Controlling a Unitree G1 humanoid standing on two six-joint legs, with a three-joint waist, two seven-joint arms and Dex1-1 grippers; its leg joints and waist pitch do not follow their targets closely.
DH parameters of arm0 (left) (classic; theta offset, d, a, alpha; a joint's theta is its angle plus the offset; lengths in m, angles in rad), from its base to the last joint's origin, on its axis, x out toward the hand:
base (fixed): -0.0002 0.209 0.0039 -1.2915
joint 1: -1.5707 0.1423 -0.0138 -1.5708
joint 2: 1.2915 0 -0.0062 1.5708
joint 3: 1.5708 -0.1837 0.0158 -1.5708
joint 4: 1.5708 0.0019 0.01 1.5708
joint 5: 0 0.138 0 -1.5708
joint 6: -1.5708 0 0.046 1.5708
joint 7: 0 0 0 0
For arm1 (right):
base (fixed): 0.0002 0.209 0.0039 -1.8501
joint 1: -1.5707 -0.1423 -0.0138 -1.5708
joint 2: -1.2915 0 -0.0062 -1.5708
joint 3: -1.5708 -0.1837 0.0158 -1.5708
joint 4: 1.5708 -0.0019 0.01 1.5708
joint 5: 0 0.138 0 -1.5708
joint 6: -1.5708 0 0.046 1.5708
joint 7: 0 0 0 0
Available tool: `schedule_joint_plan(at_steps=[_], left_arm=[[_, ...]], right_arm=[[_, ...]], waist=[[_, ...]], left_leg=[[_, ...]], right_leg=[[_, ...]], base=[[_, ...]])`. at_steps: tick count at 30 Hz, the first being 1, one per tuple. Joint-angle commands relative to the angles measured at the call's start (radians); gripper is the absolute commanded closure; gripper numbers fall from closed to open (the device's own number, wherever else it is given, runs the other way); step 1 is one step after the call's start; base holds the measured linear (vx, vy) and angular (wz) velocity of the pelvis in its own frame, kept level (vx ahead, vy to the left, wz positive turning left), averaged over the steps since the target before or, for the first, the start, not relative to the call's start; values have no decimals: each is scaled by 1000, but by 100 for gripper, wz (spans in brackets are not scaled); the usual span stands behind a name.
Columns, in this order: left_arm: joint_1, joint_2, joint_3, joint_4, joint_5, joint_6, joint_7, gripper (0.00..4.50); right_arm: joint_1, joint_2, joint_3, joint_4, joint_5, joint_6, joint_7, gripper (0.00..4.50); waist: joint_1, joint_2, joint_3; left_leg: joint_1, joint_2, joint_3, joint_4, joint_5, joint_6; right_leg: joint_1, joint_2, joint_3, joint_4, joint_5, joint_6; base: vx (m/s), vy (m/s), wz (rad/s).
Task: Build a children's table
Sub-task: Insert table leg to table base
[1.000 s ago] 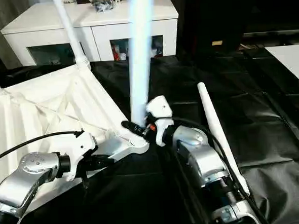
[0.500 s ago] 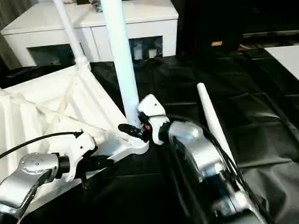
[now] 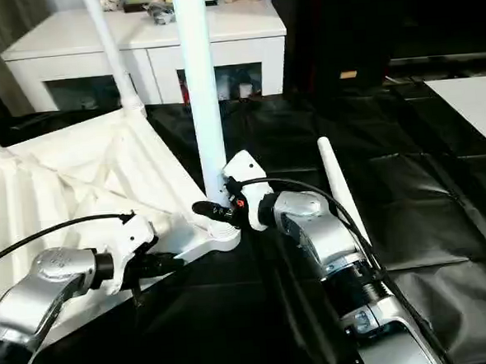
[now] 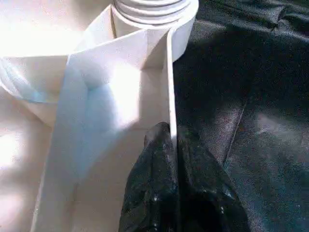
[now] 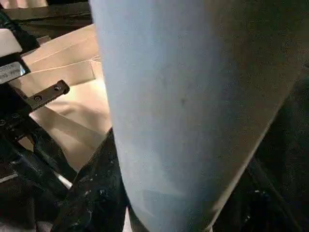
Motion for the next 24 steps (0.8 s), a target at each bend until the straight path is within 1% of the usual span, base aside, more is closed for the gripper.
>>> schedule_joint_plan(at_steps=[1,2,4,5,6,8,9,10,11,12,13,14,15,16,17,18,19,20,21,22,23,24], left_arm=[[-39,-19,42,23,-15,-38,34,450],[-45,-21,43,33,-11,-37,40,450],[-70,-48,51,69,9,-15,100,450],[-82,-69,57,87,18,5,142,450],[-90,-86,63,98,22,20,174,450],[-107,-132,74,119,28,60,245,450],[-114,-158,78,127,33,83,284,450],[-122,-186,81,132,34,115,317,450],[-130,-213,84,136,34,149,348,450],[-139,-235,86,142,36,178,374,450],[-153,-257,86,159,41,194,401,450],[-169,-279,80,179,54,206,429,450],[-181,-296,74,197,66,208,447,450],[-196,-313,66,216,80,208,466,450],[-216,-339,62,244,90,205,491,450],[-216,-339,62,244,90,205,491,450],[-234,-362,65,269,94,205,518,450],[-272,-399,76,321,99,206,576,450],[-272,-399,76,321,99,206,576,450],[-299,-416,80,361,107,203,615,450],[-303,-417,82,366,108,202,619,450],[-307,-418,84,371,109,201,623,450]], right_arm=[[55,3,50,109,-53,45,-8,266],[52,6,46,115,-57,39,-23,266],[45,28,19,140,-73,34,-114,266],[44,46,-1,153,-77,36,-173,266],[44,59,-15,162,-76,41,-208,266],[44,88,-44,188,-83,42,-298,266],[44,104,-56,201,-88,42,-346,266],[44,122,-67,216,-93,44,-394,266],[44,138,-76,229,-97,47,-439,266],[41,151,-81,241,-103,51,-477,266],[33,165,-86,259,-109,48,-514,266],[22,187,-103,284,-107,49,-565,266],[12,204,-116,305,-103,47,-595,266],[-2,221,-128,331,-102,45,-628,266],[-20,242,-143,367,-100,36,-675,266],[-20,242,-143,367,-100,36,-675,266],[-37,260,-164,399,-91,29,-712,266],[-73,295,-210,463,-81,19,-794,266],[-73,295,-210,463,-81,19,-794,266],[-98,317,-242,502,-70,6,-852,266],[-104,320,-248,510,-68,1,-854,266],[-110,324,-254,518,-65,-5,-857,266]], waist=[[-9,-14,-29],[-9,-15,-28],[-13,-17,-26],[-15,-16,-25],[-16,-20,-26],[-17,-22,-28],[-17,-20,-29],[-20,-22,-29],[-21,-22,-30],[-23,-23,-29],[-26,-25,-26],[-28,-30,-26],[-28,-30,-26],[-31,-28,-28],[-33,-31,-27],[-33,-28,-28],[-33,-30,-28],[-37,-31,-25],[-37,-31,-25],[-37,-21,-24],[-40,-12,-22],[-34,-5,-22]], left_leg=[[32,57,-31,-88,-398,-53],[33,58,-32,-90,-404,-56],[37,58,-34,-91,-429,-65],[38,57,-34,-93,-434,-68],[40,56,-35,-93,-436,-70],[40,56,-35,-97,-422,-69],[40,56,-36,-99,-419,-68],[40,56,-36,-105,-424,-71],[39,55,-36,-105,-423,-71],[38,53,-36,-108,-431,-71],[38,50,-38,-110,-454,-69],[45,48,-38,-109,-488,-70],[45,48,-38,-109,-488,-70],[50,46,-45,-109,-526,-70],[49,46,-46,-112,-532,-68],[55,44,-47,-114,-559,-71],[56,44,-48,-116,-571,-71],[63,44,-49,-125,-631,-79],[63,44,-49,-125,-631,-79],[72,44,-52,-132,-701,-96],[67,46,-47,-158,-783,-113],[20,56,-27,-223,-863,-123]], right_leg=[[-8,-83,46,-123,-488,-133],[-11,-83,46,-126,-506,-127],[-15,-85,45,-130,-551,-117],[-16,-84,45,-132,-561,-114],[-15,-86,43,-135,-570,-111],[-12,-86,40,-137,-559,-110],[-12,-86,40,-137,-551,-111],[-9,-84,36,-140,-529,-112],[-9,-84,35,-138,-519,-113],[-9,-83,33,-141,-514,-112],[-9,-85,29,-143,-536,-104],[-17,-85,29,-151,-571,-88],[-17,-85,29,-151,-571,-88],[-14,-90,24,-157,-589,-75],[-13,-89,22,-160,-587,-69],[-16,-88,17,-164,-586,-62],[-15,-87,15,-166,-583,-56],[-19,-81,7,-172,-574,-50],[-19,-81,7,-172,-574,-50],[-19,-74,-4,-171,-566,-45],[-12,-55,-21,-158,-527,-45],[32,-26,-47,-82,-403,-69]], base=[[0,0,0],[0,0,0],[0,0,0],[0,0,0],[0,0,0],[0,0,0],[0,0,0],[0,0,0],[0,0,0],[-33,52,-5],[-30,59,-6],[-30,59,-6],[-30,58,-4],[-34,59,-5],[-34,59,-5],[-41,59,-6],[-44,60,-3],[-44,60,-3],[-50,64,-1],[-56,63,0],[-56,63,0],[-86,65,0]])
